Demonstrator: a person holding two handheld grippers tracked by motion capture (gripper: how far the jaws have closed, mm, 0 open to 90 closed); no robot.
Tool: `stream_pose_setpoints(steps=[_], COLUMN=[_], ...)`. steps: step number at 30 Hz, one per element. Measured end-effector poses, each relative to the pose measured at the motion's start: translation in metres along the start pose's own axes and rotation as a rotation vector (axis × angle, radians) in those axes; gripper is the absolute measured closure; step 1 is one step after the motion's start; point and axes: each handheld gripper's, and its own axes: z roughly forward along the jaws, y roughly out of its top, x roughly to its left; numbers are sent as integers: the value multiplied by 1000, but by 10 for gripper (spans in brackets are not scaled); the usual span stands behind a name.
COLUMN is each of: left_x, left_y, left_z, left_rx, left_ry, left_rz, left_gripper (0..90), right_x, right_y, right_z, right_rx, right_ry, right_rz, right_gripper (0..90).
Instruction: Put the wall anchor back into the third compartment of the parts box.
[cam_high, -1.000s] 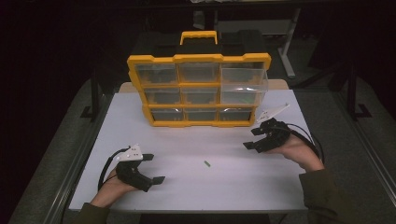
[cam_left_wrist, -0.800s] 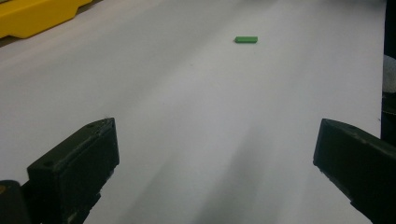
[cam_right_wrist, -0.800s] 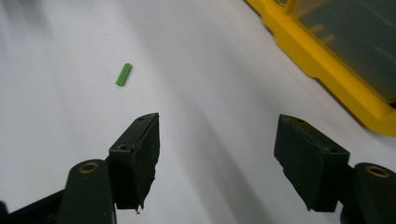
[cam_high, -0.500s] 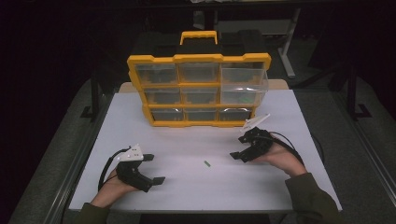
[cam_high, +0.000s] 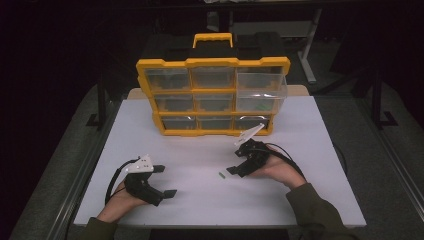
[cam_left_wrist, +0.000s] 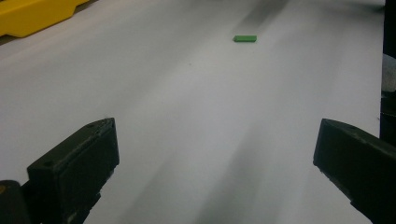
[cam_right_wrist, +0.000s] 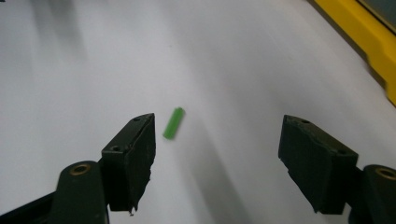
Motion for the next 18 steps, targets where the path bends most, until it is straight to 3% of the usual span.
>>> stream_pose_setpoints(steps=[6, 13, 18], left_x=[0, -1, -1], left_y=[0, 0, 0], left_z=[0, -1, 0], left_rx=[0, -4, -2], left_ry=[0, -1, 0], left_rz=[3, -1, 3], left_gripper=[0, 0, 0], right_x=[6, 12, 14], right_y=[12, 16, 15], right_z=[16, 33, 39], right_rx=[13, 48, 73], right_ry=[25, 50, 66], right_rz=[-32, -84, -91], right_gripper=[313, 474, 612])
